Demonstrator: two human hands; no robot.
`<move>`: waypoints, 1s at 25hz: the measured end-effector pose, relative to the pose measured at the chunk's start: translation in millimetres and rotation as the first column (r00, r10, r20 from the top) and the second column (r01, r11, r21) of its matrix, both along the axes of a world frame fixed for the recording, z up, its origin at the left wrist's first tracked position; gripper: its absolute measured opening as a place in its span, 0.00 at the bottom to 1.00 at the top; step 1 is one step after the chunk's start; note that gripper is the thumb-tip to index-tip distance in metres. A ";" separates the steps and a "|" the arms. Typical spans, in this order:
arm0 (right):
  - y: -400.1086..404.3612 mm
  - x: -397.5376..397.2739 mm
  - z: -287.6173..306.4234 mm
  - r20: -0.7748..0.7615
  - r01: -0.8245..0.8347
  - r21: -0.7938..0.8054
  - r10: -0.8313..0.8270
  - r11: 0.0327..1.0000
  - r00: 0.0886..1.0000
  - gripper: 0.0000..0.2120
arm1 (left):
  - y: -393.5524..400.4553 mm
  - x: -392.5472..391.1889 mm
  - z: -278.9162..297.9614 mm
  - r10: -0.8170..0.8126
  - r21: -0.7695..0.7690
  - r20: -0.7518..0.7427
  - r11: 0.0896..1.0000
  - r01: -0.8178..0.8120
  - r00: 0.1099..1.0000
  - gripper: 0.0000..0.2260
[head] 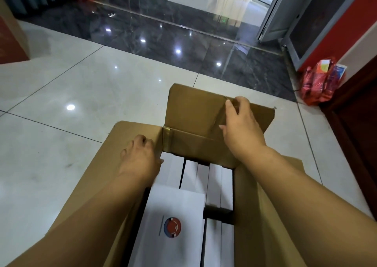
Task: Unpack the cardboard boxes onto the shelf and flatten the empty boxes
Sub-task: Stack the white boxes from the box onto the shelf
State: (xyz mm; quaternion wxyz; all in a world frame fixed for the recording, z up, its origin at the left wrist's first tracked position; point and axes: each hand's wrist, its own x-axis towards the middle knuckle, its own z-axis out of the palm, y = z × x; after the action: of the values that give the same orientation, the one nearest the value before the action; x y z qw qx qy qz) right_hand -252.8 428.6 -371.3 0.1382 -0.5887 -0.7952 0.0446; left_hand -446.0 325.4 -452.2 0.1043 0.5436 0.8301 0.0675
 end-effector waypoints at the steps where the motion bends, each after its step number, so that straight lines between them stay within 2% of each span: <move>1: 6.5 -1.4 -0.8 0.097 -0.021 -0.040 0.024 0.999 0.995 0.28 | 4.7 0.1 -1.8 0.001 0.005 0.005 1.000 -0.001 1.000 0.23; 2: 11.3 -2.2 -3.8 0.202 -0.036 -0.079 0.051 0.996 0.978 0.33 | 8.2 -0.1 -3.2 0.003 0.009 0.011 1.000 -0.003 1.000 0.23; 4: 19.8 -5.5 -12.0 0.285 -0.038 -0.169 0.086 0.985 0.955 0.35 | 15.2 -0.5 -5.9 0.011 0.018 0.009 1.000 -0.011 1.000 0.23; 7: 28.6 -11.1 -30.2 0.277 -0.038 -0.319 0.132 0.947 0.952 0.36 | 22.6 -0.5 -9.1 -0.002 0.009 0.015 1.000 0.002 1.000 0.26; 10: 32.1 -14.7 -54.7 0.269 -0.051 -0.373 0.161 0.927 0.950 0.35 | 24.0 -3.1 -11.9 -0.037 -0.006 0.034 0.999 0.037 0.999 0.29; 12: 36.7 -15.6 -69.0 0.282 -0.060 -0.390 0.181 0.919 0.942 0.31 | 23.4 -3.7 -14.4 -0.044 0.014 0.034 0.999 0.043 0.998 0.28; 15: 40.0 -15.9 -83.3 0.288 -0.094 -0.403 0.224 0.911 0.931 0.19 | 20.5 -2.6 -24.2 -0.023 0.062 0.083 0.998 0.018 0.996 0.28; 21: 38.3 -12.6 -94.2 0.344 -0.112 -0.363 0.245 0.925 0.906 0.03 | 22.0 -3.0 -35.1 -0.005 0.140 0.132 0.990 -0.014 0.991 0.25; 25: 40.6 -13.0 -91.7 0.318 -0.105 -0.395 0.243 0.913 0.916 0.06 | 19.1 -3.1 -33.5 -0.001 0.148 0.141 0.989 -0.020 0.990 0.26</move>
State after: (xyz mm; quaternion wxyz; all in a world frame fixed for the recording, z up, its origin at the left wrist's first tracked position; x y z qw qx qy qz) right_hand -265.8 469.2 -463.0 -0.1277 -0.5278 -0.8341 0.0970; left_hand -449.1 344.5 -485.7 0.1213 0.5399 0.8159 0.1678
